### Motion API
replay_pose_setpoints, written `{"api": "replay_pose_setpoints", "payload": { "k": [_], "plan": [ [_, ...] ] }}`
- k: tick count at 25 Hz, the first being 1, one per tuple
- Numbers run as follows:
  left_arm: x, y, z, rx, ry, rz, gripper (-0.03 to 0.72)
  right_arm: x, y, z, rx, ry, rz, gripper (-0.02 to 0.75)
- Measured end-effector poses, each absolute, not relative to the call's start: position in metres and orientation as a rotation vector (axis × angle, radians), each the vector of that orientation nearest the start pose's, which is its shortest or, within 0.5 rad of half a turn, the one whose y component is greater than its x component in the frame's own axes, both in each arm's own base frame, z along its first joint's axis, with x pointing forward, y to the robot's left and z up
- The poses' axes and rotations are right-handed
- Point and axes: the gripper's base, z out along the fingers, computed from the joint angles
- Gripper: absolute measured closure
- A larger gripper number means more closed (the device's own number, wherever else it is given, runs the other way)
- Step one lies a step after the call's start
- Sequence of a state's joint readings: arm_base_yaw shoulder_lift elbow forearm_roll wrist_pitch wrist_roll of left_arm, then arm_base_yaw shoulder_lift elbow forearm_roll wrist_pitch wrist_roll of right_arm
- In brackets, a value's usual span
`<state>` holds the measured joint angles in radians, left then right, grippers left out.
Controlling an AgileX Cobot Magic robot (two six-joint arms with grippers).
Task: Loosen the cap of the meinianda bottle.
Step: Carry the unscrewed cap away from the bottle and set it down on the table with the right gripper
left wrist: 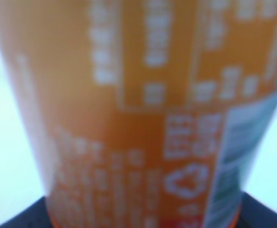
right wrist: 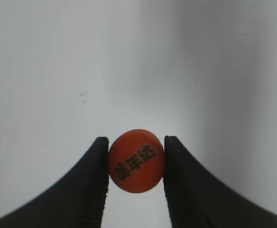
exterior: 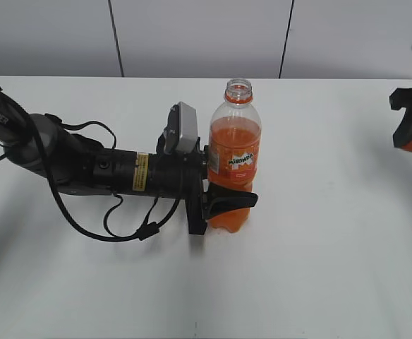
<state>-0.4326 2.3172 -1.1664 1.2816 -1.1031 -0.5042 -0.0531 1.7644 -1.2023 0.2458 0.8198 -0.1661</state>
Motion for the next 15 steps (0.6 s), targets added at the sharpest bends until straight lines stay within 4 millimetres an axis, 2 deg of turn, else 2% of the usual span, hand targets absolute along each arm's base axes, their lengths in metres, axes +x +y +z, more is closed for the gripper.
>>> {"api": "replay_pose_setpoints", "payload": {
  "k": [4, 11, 15],
  "plan": [
    [0.332, -0.239, 0.071, 1.370, 1.433, -1.038, 0.302, 0.358, -0.003, 0.179, 0.046, 2.902, 0.260, 0.469],
    [0.332, -0.239, 0.071, 1.367, 1.435, -1.039, 0.302, 0.368, -0.004, 0.136, 0.073, 2.949, 0.247, 0.469],
    [0.332, -0.239, 0.071, 1.367, 1.435, -1.039, 0.302, 0.370, -0.005, 0.125, 0.072, 2.964, 0.238, 0.469]
  ]
}}
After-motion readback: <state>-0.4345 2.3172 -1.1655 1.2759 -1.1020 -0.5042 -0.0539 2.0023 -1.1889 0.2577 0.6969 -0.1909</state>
